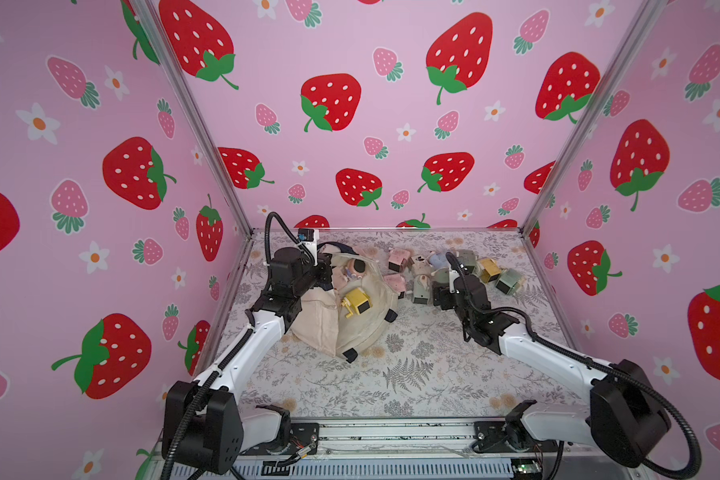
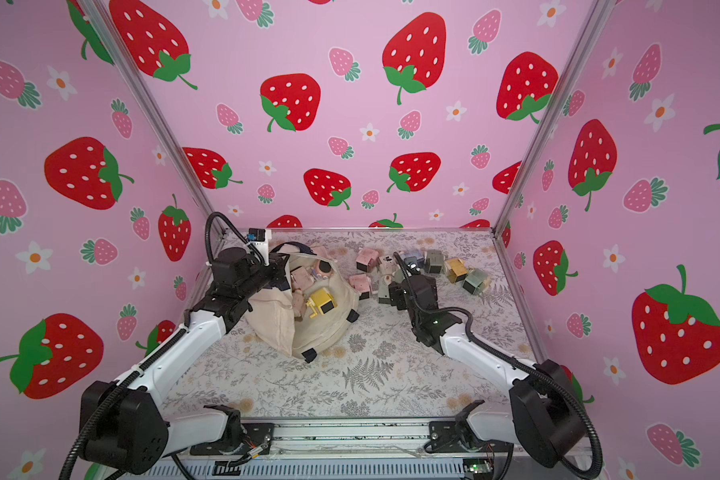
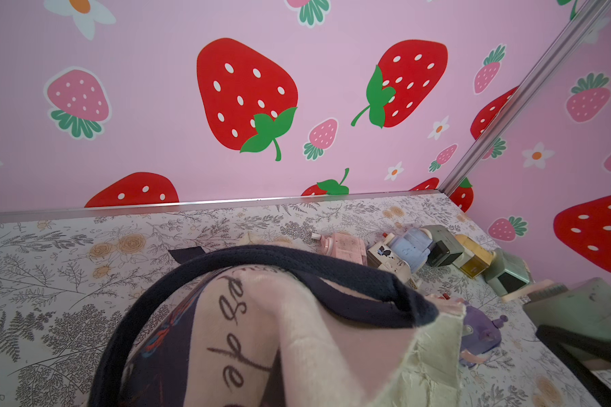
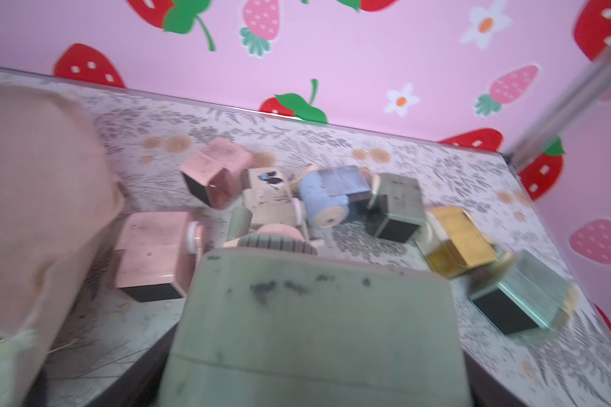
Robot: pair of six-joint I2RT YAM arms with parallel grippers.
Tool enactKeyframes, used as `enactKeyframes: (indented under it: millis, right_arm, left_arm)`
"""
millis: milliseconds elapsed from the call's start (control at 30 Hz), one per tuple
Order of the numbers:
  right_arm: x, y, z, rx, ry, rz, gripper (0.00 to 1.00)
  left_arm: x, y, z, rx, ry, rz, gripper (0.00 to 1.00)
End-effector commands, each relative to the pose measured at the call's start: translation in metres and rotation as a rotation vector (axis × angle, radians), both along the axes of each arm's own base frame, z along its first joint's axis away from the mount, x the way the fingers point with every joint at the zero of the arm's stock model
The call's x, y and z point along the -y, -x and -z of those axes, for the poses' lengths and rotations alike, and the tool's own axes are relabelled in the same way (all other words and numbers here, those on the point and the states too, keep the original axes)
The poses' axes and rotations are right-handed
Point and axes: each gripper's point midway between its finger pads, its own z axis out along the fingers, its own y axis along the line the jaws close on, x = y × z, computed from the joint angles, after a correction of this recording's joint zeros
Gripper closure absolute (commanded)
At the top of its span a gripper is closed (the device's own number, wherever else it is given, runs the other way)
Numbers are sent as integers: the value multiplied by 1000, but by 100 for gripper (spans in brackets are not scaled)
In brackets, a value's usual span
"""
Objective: Take out the pencil sharpeners from the tote bags
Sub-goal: Place the pencil sharpener at the center of the board.
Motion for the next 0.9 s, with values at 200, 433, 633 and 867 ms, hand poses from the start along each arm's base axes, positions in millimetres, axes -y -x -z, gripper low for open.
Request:
enactKeyframes:
  millis: [200,433,633,867]
  right_arm:
    - [108,-13,27,-30,-144,388,39]
    - [114,-31,69,-144,-109,419,39]
    - [104,-47,96,-228,-76,392,37]
    - [87,-61,112,-289,-79,332,35]
  left_arm:
    - [12,-4,-63,184,34,56,100]
    - [13,-4,-62,180,35,59,100]
    - [12,-4,-62,181,33,54,100]
    - [12,-5,-61,180,32,55,100]
